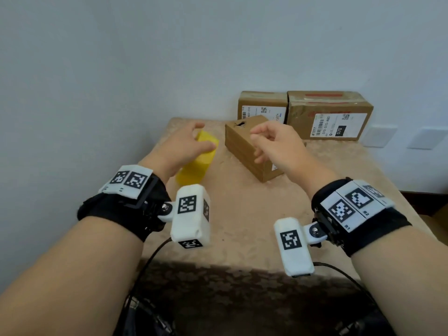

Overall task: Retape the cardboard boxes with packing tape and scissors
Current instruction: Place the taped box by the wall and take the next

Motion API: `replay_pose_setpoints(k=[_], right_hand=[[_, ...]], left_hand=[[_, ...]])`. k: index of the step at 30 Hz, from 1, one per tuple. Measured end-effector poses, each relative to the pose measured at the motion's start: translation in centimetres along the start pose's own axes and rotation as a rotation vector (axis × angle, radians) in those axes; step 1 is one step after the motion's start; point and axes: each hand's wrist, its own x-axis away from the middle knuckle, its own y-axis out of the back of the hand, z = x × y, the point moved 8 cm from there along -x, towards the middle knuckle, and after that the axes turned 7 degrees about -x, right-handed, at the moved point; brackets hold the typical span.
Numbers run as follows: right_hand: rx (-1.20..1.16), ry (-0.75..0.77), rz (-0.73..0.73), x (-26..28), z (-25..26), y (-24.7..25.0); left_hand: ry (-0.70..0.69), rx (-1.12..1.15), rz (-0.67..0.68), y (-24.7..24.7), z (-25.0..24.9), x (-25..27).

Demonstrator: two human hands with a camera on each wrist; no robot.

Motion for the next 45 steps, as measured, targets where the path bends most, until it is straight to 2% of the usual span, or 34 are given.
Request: replay_pose_setpoints(k=[3,5,8,11,13,15,18,21,24,27,32,39,45], right_hand=[[-0.142,-0.124,0.196,1.1,-0.3,-2.8],[-0.150,-0.161,0.302,1.5,-0.5,-4.3],[-0.196,-0.143,0.280,1.4,-0.3,-4.9],[-0.302,-0.159,0.253,1.3,-0.5,-4.8],[-0.299,-0.154,0.305,1.5,-0.3,-4.8],[-0.246,-0.135,0.341,1.6,0.0,-4.5],[-0.160,-0.139,0.273,1.8,0.1,-3.1],[-0.078,-0.145,0.157,1.8,0.1,-0.8],[0.088,-0.096,0.092,1.8,0.7,1.4],[0.251,-0.056,0.099,1.8,1.2,3.0],[0.361,-0.123,0.098,1.6,1.0,5.6],[0.528,-0.186,-0.011,0.3,1.4,7.2],[0.701,-0.372,0.089,-0.4,-1.9,7.2]], left_hand=[[0.051,0.194,0.025,-0.6,-0.3,0.6],[0.068,0.322,0.073,-1.5,-0.7,1.0],[0.068,0.494,0.141,-2.8,-1.8,1.3],[0.091,0.473,0.140,-2.9,-2.4,1.6],[0.091,0.337,0.126,-2.5,-2.5,1.6],[0.047,0.171,0.041,-1.6,-2.7,1.3],[0.033,0.200,-0.012,-1.2,-2.6,0.8],[0.077,0.335,0.114,-2.5,-2.4,1.1],[0.049,0.404,0.156,-3.4,-3.1,1.2],[0.028,0.422,0.181,-4.5,-4.2,1.6],[-0.014,0.359,0.164,-6.4,-6.4,1.4],[-0.072,0.348,0.083,-7.2,-8.4,-0.4],[-0.149,0.242,0.019,-7.6,-7.7,-1.5]])
